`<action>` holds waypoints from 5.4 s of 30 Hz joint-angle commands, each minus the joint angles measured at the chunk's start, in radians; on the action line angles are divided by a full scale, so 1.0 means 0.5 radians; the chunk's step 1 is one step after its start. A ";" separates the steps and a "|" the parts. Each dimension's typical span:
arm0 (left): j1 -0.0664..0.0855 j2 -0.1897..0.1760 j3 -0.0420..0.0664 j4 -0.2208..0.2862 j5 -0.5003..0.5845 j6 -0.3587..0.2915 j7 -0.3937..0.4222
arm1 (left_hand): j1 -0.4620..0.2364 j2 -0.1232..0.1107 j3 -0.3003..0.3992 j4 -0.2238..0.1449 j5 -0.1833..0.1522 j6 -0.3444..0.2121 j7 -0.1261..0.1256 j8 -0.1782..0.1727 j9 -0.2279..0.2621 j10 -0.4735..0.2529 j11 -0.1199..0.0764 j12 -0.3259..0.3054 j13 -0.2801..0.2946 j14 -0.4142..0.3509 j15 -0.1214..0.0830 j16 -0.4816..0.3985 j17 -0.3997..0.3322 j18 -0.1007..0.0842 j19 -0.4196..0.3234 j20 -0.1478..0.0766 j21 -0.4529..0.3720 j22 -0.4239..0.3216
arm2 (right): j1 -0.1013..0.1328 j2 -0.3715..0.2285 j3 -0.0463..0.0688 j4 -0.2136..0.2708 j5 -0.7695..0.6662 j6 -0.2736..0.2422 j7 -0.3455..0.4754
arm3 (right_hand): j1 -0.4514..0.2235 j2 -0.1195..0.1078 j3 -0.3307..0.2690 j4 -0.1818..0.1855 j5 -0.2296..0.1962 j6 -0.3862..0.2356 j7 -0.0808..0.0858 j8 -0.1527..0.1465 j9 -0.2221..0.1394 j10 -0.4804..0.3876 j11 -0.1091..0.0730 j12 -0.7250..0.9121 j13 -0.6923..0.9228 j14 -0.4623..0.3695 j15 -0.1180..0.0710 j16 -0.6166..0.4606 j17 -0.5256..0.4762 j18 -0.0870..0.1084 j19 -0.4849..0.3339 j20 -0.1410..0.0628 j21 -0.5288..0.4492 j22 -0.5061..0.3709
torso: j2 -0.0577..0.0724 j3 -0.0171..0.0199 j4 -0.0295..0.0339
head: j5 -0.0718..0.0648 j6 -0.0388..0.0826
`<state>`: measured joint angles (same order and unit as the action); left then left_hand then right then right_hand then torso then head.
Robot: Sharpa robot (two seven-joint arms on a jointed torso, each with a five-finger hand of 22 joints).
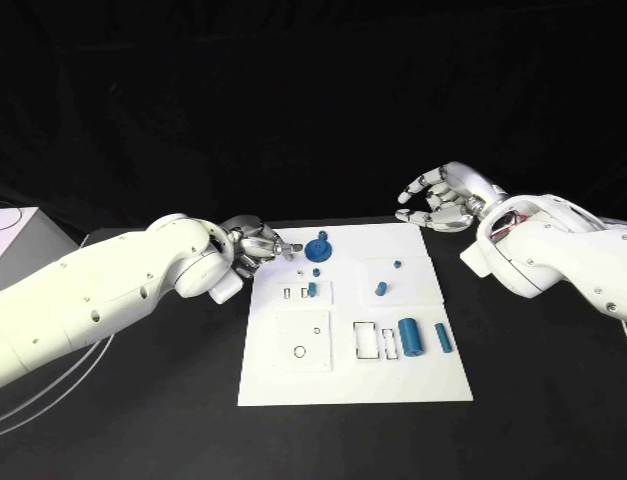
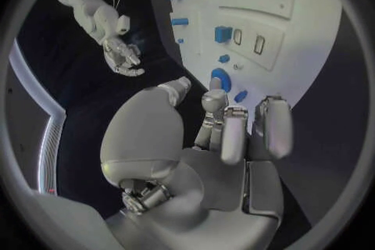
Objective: Assemble the parts on the task board
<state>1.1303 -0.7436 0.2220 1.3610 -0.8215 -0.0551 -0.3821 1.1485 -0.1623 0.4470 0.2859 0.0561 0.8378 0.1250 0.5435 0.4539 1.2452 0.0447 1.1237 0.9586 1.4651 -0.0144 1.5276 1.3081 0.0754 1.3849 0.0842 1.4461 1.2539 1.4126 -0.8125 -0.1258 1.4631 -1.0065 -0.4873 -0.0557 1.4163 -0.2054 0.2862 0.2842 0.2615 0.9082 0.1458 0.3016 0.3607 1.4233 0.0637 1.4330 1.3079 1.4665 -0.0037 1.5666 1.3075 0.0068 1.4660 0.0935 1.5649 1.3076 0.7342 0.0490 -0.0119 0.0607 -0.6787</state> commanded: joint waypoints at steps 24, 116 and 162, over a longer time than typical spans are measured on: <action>0.278 0.332 -0.211 -0.257 -0.513 0.747 -0.304 | -0.120 0.053 -0.005 0.010 -0.001 -0.036 -0.044 0.200 0.329 -0.015 -0.033 0.018 0.024 0.148 -0.034 -0.007 0.379 -0.019 -0.012 -0.022 -0.007 0.017 | 0.011 0.022 0.000 -0.041 -0.059 0.038 -0.094 | -0.036 -0.032 0.005 0.008 -0.012 -0.023 0.008 0.000 0.006 0.007 0.007 -0.004 0.217 0.209 -0.005 0.008 0.527 -0.009 0.201 0.005 -0.006 0.512 | 0.001 0.0105 -0.005 | -0.012 -0.033; 0.302 0.438 -0.295 -0.401 -0.227 0.861 -0.297 | -0.215 -0.015 0.997 -0.621 0.760 0.015 -0.121 0.327 1.028 0.110 -0.113 0.043 0.093 0.204 -0.107 0.073 0.507 -0.043 0.065 -0.085 0.052 0.156 | -0.008 0.064 0.000 -0.086 -0.245 0.029 -0.131 | -0.054 -0.030 0.014 0.007 0.016 -0.027 0.007 0.003 0.015 0.006 0.006 -0.005 0.215 0.209 -0.005 0.008 0.527 -0.007 0.198 0.005 -0.012 0.507 | 0.010 0.0124 -0.003 | -0.001 -0.071; 0.300 0.420 -0.336 -0.344 -0.596 0.730 -0.304 | -0.258 -0.036 0.991 -0.661 0.942 0.089 -0.153 0.314 1.107 0.163 -0.144 0.040 0.084 0.210 -0.135 0.084 0.523 -0.055 0.104 -0.115 0.078 0.213 | -0.020 0.067 0.000 -0.073 -0.245 0.032 -0.125 | -0.059 -0.031 0.018 0.006 0.021 -0.029 0.007 0.003 0.018 0.006 0.006 -0.006 0.214 0.209 -0.006 0.008 0.527 -0.006 0.196 0.005 -0.017 0.503 | 0.017 0.0097 -0.004 | 0.019 -0.090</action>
<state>1.2801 -0.5351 0.0543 1.1851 -1.0910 0.2936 -0.5379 1.0135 -0.1890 0.7814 0.1221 0.5234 0.8372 0.0840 0.6984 0.8554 1.3227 -0.0243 1.1462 0.9994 1.4668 -0.0731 1.5665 1.3075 0.0605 1.4295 0.0288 1.4810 1.3079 1.4031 -0.7789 -0.1263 1.4243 -1.1194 -0.4790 -0.1235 1.4004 -0.2212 0.2888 0.2870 0.2655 0.8985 0.1481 0.3015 0.3688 1.4233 0.0637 1.4328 1.3078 1.4664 -0.0037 1.5666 1.3076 0.0068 1.4660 0.0935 1.5606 1.3077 0.7424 0.0543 -0.0141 0.0704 -0.7217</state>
